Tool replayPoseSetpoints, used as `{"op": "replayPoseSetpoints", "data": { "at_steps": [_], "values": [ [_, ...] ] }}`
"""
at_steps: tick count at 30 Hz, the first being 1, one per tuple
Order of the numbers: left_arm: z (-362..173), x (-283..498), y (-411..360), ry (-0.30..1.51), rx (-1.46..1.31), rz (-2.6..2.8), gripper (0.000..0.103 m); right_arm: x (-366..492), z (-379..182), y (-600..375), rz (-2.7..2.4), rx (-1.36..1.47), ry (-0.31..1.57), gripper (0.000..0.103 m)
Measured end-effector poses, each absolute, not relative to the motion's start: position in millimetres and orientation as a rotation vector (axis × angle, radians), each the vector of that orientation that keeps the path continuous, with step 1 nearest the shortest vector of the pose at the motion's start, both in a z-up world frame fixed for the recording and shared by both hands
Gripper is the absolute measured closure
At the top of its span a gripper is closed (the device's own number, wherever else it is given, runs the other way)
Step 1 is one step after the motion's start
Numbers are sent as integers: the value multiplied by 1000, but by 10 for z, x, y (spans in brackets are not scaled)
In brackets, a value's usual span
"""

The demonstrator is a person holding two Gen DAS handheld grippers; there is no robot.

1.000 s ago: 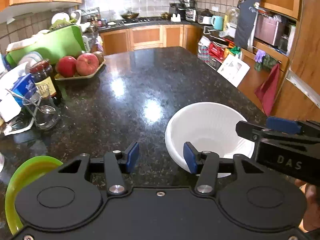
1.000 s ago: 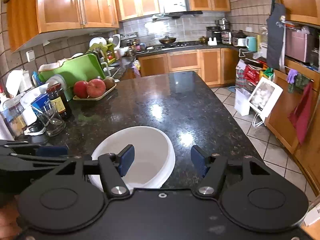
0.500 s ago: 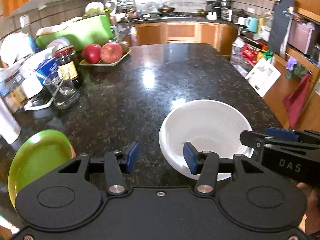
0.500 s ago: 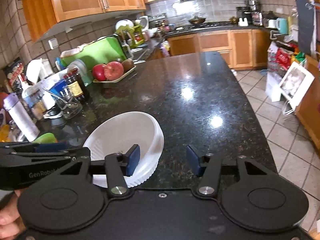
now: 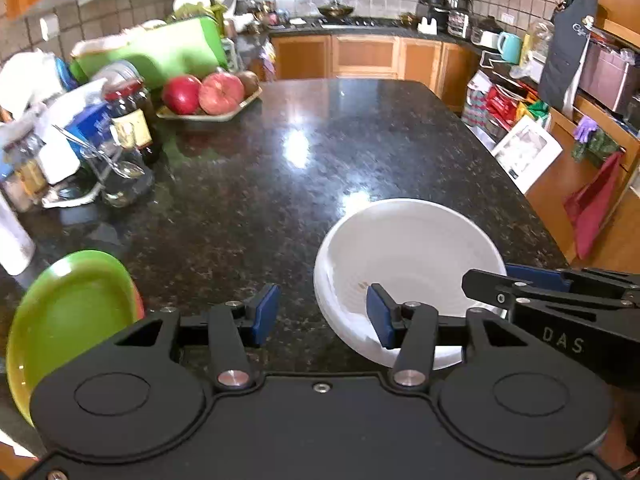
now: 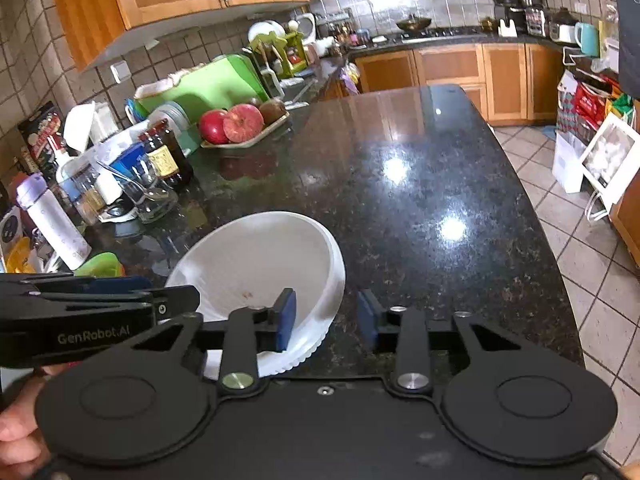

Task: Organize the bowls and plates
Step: 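Move the left tool to the bowl stack rim and close on it, then lift and carry the bowl stack with the left tool over the green plate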

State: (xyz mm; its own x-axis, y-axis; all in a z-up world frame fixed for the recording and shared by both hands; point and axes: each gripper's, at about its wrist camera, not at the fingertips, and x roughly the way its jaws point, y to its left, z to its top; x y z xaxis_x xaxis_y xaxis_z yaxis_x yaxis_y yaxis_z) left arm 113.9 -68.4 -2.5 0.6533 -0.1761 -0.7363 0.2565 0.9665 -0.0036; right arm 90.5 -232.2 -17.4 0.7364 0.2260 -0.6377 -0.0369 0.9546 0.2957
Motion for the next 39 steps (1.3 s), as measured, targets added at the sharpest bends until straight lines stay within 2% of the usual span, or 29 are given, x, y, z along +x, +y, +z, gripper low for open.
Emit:
{"op": "replayPoseSetpoints", "data": {
  "at_steps": [7, 13, 19, 26, 39],
  "values": [
    [-145, 1281, -723, 873, 118, -292, 47, 987, -202, -2273, 105, 260, 771, 71],
    [-183, 1314, -732, 884, 129, -319, 48, 1046, -214, -2263, 92, 273, 803, 80],
    [-189, 1325, -689, 873, 143, -320, 56, 1079, -197, -2189, 106, 256, 800, 81],
    [-226, 1365, -664, 900, 130, -330, 73, 1124, -198, -2133, 115, 247, 803, 83],
    [-244, 1380, -632, 925, 92, -344, 75, 1076, -192, -2157, 81, 252, 769, 83]
  ]
}}
